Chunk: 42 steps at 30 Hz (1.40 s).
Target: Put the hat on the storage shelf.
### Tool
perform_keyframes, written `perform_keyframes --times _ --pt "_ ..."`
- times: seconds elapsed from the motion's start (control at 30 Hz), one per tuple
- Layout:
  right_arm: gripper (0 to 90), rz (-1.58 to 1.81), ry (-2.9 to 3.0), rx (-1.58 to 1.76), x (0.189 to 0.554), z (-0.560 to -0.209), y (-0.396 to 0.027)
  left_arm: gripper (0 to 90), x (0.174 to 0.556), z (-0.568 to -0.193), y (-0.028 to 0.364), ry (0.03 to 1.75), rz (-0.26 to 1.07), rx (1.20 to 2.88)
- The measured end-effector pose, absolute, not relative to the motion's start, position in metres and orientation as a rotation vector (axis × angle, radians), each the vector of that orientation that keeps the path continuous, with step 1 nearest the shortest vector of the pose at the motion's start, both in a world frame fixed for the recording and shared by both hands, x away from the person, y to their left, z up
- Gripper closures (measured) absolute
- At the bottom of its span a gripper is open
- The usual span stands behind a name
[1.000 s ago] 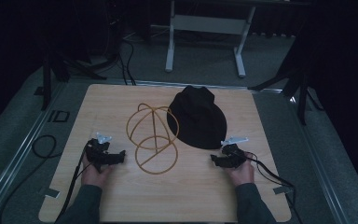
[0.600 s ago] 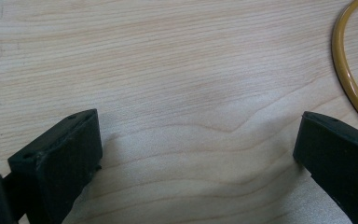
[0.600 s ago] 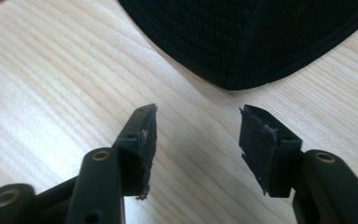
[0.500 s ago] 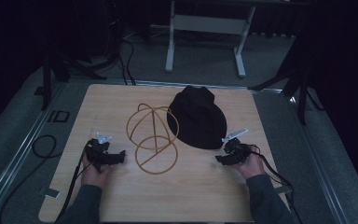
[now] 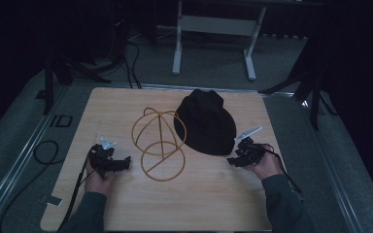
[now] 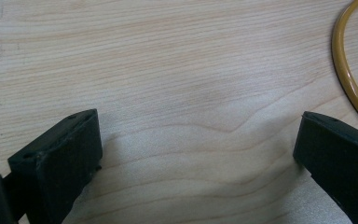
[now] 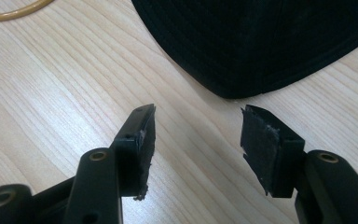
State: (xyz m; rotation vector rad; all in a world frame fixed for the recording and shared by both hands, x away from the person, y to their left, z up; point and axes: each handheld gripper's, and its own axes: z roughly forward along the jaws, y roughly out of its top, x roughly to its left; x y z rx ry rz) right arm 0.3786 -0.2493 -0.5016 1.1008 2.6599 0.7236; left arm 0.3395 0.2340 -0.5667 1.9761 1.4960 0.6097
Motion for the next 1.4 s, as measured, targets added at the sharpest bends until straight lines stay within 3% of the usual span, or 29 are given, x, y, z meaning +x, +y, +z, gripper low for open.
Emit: perform_keyframes --times 1.4 --pt "44.2 0.572 2.730 1.057 0.427 -0.458 -0.231 1.3 0.340 -0.567 0.234 1.496 0.609 1.975"
